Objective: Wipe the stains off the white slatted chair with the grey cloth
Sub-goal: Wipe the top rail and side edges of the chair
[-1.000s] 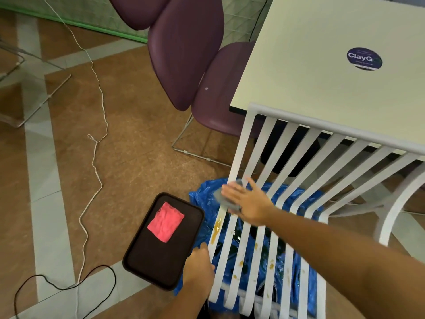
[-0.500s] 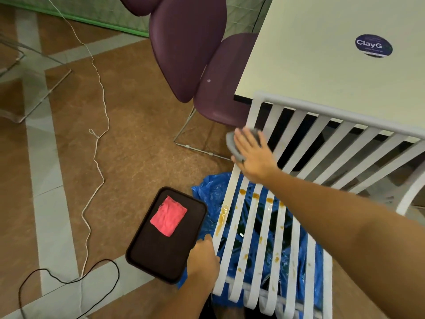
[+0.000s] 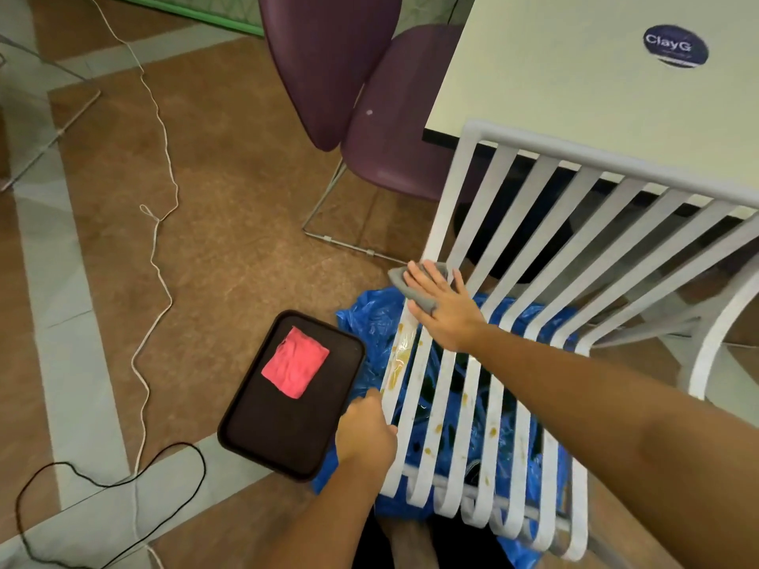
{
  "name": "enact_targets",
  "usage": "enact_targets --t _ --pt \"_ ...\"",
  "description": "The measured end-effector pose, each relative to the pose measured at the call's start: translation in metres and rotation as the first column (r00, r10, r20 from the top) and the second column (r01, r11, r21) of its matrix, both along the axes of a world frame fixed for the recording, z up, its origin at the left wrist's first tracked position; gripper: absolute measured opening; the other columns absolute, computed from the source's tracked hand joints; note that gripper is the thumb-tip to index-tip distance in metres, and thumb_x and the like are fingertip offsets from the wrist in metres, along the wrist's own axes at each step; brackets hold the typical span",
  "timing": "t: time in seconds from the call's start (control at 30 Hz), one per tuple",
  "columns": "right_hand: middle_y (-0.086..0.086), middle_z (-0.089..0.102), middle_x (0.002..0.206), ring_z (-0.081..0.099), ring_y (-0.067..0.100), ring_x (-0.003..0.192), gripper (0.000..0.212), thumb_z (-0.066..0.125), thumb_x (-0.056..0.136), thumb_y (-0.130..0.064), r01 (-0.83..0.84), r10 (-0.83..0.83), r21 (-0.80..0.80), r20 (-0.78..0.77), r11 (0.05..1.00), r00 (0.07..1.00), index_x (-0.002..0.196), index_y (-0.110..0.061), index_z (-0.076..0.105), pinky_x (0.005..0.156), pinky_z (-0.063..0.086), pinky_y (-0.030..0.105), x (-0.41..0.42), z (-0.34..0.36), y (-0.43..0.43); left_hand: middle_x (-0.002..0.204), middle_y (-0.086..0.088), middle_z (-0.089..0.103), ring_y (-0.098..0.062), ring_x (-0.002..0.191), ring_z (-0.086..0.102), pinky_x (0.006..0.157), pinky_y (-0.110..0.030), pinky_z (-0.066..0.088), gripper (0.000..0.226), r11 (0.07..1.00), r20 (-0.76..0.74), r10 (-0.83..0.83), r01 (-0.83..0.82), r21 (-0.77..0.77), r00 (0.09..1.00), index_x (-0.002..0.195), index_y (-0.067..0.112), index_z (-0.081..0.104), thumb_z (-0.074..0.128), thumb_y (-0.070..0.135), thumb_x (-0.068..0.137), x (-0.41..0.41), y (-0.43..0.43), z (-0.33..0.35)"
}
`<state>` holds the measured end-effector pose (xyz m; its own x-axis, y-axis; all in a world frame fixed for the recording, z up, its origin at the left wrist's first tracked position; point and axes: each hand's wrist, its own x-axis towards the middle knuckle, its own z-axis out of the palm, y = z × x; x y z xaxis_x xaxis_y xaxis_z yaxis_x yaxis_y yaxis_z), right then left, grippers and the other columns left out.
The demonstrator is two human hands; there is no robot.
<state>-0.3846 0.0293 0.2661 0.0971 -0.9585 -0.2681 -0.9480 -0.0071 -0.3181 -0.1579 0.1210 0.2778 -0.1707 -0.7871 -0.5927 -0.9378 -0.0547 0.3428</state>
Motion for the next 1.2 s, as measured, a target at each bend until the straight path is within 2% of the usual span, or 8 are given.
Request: enact_targets --t 0.1,0.23,0.47,0.6,0.83,1.03,1.13,1.2 --pt "-0.014 -0.013 0.165 -0.025 0.008 0.149 0.061 0.013 0.106 -0.052 0.122 -0.122 -0.008 -0.034 0.993 0.992 0.160 -0.027 0.002 0.121 -0.016 0.050 0.006 0.008 -0.021 0.119 -0.005 0.064 -0.025 0.106 0.066 0.084 -0.037 0.058 0.038 1.000 -0.001 -0.011 0.011 -0.022 1.000 0.124 0.016 0.056 0.072 0.023 0.090 0.000 0.003 -0.002" --pt "-0.014 -0.016 0.165 -0.029 0.007 0.147 0.068 0.008 0.101 -0.058 0.269 -0.275 0.072 0.089 0.960 0.957 0.160 -0.026 -0.001 0.122 -0.014 0.048 0.062 -0.009 0.018 0.121 -0.003 0.062 -0.025 0.108 0.065 0.082 -0.036 0.055 0.038 0.999 -0.028 0.001 -0.002 -0.045 1.000 0.127 0.019 0.055 0.070 0.027 0.093 0.001 0.007 0.001" --pt "-0.020 -0.031 0.159 -0.027 0.004 0.148 0.063 0.016 0.105 -0.052 0.413 -0.439 0.157 0.210 0.897 0.874 0.156 -0.034 -0.015 0.121 -0.018 0.041 0.140 -0.018 0.103 0.105 0.007 0.068 -0.015 0.098 0.065 0.076 -0.030 0.048 0.025 0.970 -0.314 0.216 -0.241 -0.042 0.925 0.120 0.029 0.069 0.061 0.033 0.097 0.029 0.031 -0.004" --pt "-0.013 -0.034 0.159 -0.032 0.016 0.147 0.065 0.009 0.104 -0.056 0.398 -0.402 0.140 -0.002 0.907 0.916 0.155 -0.030 -0.023 0.119 -0.021 0.046 0.127 -0.016 0.079 0.102 0.011 0.067 -0.011 0.094 0.065 0.073 -0.030 0.050 0.022 0.981 -0.309 0.172 -0.191 -0.030 0.935 0.116 0.037 0.069 0.064 0.041 0.095 0.032 0.027 -0.008" --pt "-0.012 -0.028 0.162 -0.025 0.035 0.149 0.067 0.010 0.103 -0.058 0.377 -0.372 0.060 -0.079 0.924 0.925 0.157 -0.030 -0.017 0.123 -0.008 0.053 0.062 -0.015 -0.009 0.104 0.010 0.065 -0.012 0.093 0.065 0.077 -0.034 0.055 0.028 0.989 -0.328 0.107 -0.133 -0.059 0.939 0.121 0.035 0.068 0.065 0.041 0.094 0.032 0.024 -0.019" --pt "-0.013 -0.023 0.164 -0.020 0.037 0.150 0.067 0.015 0.103 -0.058 0.427 -0.434 0.113 0.036 0.897 0.900 0.159 -0.029 -0.010 0.123 -0.009 0.052 0.099 -0.024 0.024 0.104 0.010 0.065 -0.013 0.095 0.064 0.078 -0.032 0.053 0.029 0.970 -0.355 0.156 -0.210 -0.120 0.922 0.123 0.032 0.069 0.066 0.035 0.095 0.032 0.039 -0.023" --pt "-0.014 -0.020 0.164 -0.017 0.032 0.152 0.069 0.013 0.101 -0.061 0.406 -0.426 0.154 0.133 0.901 0.895 0.160 -0.030 -0.006 0.123 -0.009 0.050 0.128 -0.025 0.072 0.100 0.012 0.064 -0.008 0.093 0.064 0.080 -0.028 0.053 0.027 0.933 -0.482 0.286 -0.355 -0.058 0.828 0.118 0.021 0.072 0.072 0.023 0.091 0.030 0.045 -0.029" --pt "-0.017 -0.024 0.163 -0.019 0.026 0.152 0.074 0.001 0.095 -0.068 0.351 -0.377 0.170 0.159 0.921 0.912 0.159 -0.032 -0.009 0.124 -0.008 0.050 0.144 -0.023 0.105 0.099 0.014 0.063 -0.003 0.092 0.062 0.083 -0.029 0.054 0.027 0.907 -0.546 0.348 -0.422 -0.011 0.762 0.115 0.018 0.071 0.074 0.012 0.088 0.031 0.050 -0.031"
